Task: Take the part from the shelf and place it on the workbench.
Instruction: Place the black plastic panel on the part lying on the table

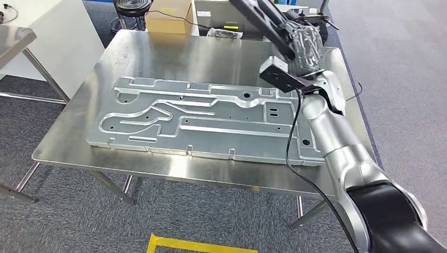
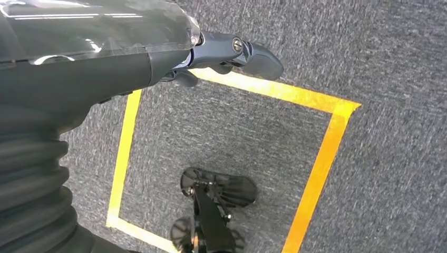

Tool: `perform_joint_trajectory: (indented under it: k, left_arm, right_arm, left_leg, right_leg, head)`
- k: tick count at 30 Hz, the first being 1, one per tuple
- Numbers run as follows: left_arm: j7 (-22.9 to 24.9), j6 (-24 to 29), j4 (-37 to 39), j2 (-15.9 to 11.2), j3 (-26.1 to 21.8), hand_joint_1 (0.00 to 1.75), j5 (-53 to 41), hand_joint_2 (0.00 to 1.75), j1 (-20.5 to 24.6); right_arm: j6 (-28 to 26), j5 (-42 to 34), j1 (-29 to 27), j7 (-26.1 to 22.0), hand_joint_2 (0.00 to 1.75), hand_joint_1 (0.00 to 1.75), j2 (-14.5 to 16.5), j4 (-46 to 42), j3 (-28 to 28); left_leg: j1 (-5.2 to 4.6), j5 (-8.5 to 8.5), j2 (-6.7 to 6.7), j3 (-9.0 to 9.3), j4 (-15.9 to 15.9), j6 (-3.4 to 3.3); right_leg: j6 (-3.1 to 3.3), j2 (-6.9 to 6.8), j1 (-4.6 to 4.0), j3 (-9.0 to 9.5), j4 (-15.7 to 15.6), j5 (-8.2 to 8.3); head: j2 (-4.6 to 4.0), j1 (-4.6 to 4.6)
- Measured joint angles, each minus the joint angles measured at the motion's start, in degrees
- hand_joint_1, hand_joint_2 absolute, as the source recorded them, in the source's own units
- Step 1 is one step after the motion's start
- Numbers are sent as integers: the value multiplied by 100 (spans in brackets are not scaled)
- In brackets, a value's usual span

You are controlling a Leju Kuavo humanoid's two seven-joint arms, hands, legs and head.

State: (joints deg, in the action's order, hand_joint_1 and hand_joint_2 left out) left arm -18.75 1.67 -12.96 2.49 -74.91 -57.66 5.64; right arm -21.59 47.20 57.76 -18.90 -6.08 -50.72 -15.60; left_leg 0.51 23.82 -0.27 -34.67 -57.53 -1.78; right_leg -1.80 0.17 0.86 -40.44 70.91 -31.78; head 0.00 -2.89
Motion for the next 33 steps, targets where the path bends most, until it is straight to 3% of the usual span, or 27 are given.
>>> perform_joint_trajectory:
  k: [1,2,3,5,6,8,11,13,15,16,17,18,20,22,25,27,28,31,32,33]
  left_arm:
    - [-5,-5,0,0,1,0,-8,175,-1]
    - [-11,-11,0,0,1,0,-11,175,-1]
    - [-17,-16,0,0,1,0,-13,175,0]
    - [-25,-25,0,1,1,0,-15,175,2]
    - [-27,-28,0,2,1,0,-17,175,6]
    - [-26,-31,1,2,1,0,-25,175,10]
    - [3,-21,2,8,1,0,-33,175,-6]
    - [13,-12,2,12,1,0,-32,175,-3]
    - [9,-24,2,16,1,0,-28,175,13]
    - [5,-34,2,21,1,0,-26,175,19]
    - [-1,-46,2,28,1,0,-26,175,21]
    - [-11,-56,2,37,1,0,-26,175,18]
    - [-43,-92,2,46,1,0,-29,175,10]
    - [-80,-151,5,53,3,0,-51,175,8]
    - [-126,-223,10,59,36,0,-114,175,-6]
    - [-145,-244,11,59,78,0,-143,175,-18]
    - [-149,-247,12,59,96,0,-150,175,-19]
    - [-166,-247,13,59,128,0,-156,175,-20]
    - [-183,-246,13,58,133,0,-160,175,-23]
    - [-204,-246,13,58,135,0,-167,175,-25]
  right_arm:
    - [-5,374,181,216,175,175,72,266,-183]
    - [-2,681,342,408,175,175,156,520,-365]
    - [0,891,477,546,175,175,239,733,-533]
    - [-3,1056,690,640,175,175,372,1034,-761]
    - [1,1106,790,653,175,175,433,1151,-837]
    - [87,1342,980,720,175,175,560,1393,-996]
    - [392,1872,1205,935,175,175,803,1742,-1324]
    - [643,2036,1320,1032,175,175,1051,1959,-1509]
    - [932,2098,1386,1073,175,175,1315,2191,-1649]
    - [1057,2122,1384,1076,175,175,1427,2305,-1710]
    - [1151,2145,1363,1073,175,175,1514,2410,-1761]
    - [1214,2163,1339,1068,175,175,1583,2504,-1807]
    - [1296,2170,1304,1050,175,175,1678,2643,-1867]
    - [1336,2135,1263,1033,175,175,1714,2746,-1890]
    - [1317,2028,1048,993,175,175,1710,2877,-1891]
    - [1292,1958,870,962,175,175,1690,2942,-1891]
    - [1273,1940,799,952,175,175,1677,2967,-1891]
    - [1240,1905,632,935,175,175,1636,3041,-1891]
    - [1241,1882,577,935,175,175,1620,3065,-1890]
    - [1242,1855,527,937,175,175,1604,3086,-1890]
  left_leg:
    - [-2,4,-6,2,-4,0]
    - [-1,11,-10,6,-9,5]
    - [0,21,-15,11,-19,16]
    - [1,57,-32,17,-51,52]
    - [-7,75,-40,8,-77,74]
    - [-13,91,-51,-15,-96,128]
    - [-5,135,-49,-22,-110,228]
    - [5,354,-31,-172,-467,289]
    - [20,688,-21,-524,-1219,337]
    - [25,782,-20,-693,-1542,354]
    - [30,773,-18,-787,-1690,366]
    - [36,652,-16,-774,-1604,372]
    - [59,237,-7,-475,-869,373]
    - [53,14,-7,-181,-236,336]
    - [38,16,-20,-117,-117,235]
    - [51,5,-18,-100,-91,160]
    - [58,1,-14,-92,-78,125]
    - [48,13,-6,-83,-75,76]
    - [42,18,-8,-77,-76,70]
    - [36,23,-13,-68,-78,65]
  right_leg:
    - [-6,0,2,-154,281,-69]
    - [-5,-2,2,-220,363,-24]
    - [2,-3,2,-171,208,134]
    - [39,-3,0,155,-546,564]
    - [64,-2,-13,307,-892,694]
    - [116,2,-49,433,-1178,731]
    - [214,11,-42,462,-1245,740]
    - [285,24,-11,493,-1300,760]
    - [324,38,-17,513,-1305,748]
    - [329,40,-20,526,-1304,738]
    - [328,36,-21,540,-1300,727]
    - [321,32,-21,551,-1293,714]
    - [286,23,-17,563,-1260,673]
    - [234,18,-36,552,-1223,638]
    - [155,16,-61,556,-1233,631]
    - [91,13,-48,512,-1114,532]
    - [63,13,-42,412,-901,403]
    - [23,10,-35,-139,190,-61]
    - [25,10,-35,-258,394,-83]
    - [38,10,-37,-270,372,10]
  head:
    - [0,0]
    - [0,0]
    - [0,0]
    - [0,0]
    - [0,0]
    - [0,0]
    - [0,-1]
    - [0,-2]
    - [0,-2]
    - [0,-2]
    - [0,-2]
    - [0,-2]
    - [0,-2]
    - [0,-2]
    - [0,-1]
    - [0,-1]
    - [0,-1]
    - [0,0]
    - [0,0]
    - [0,0]
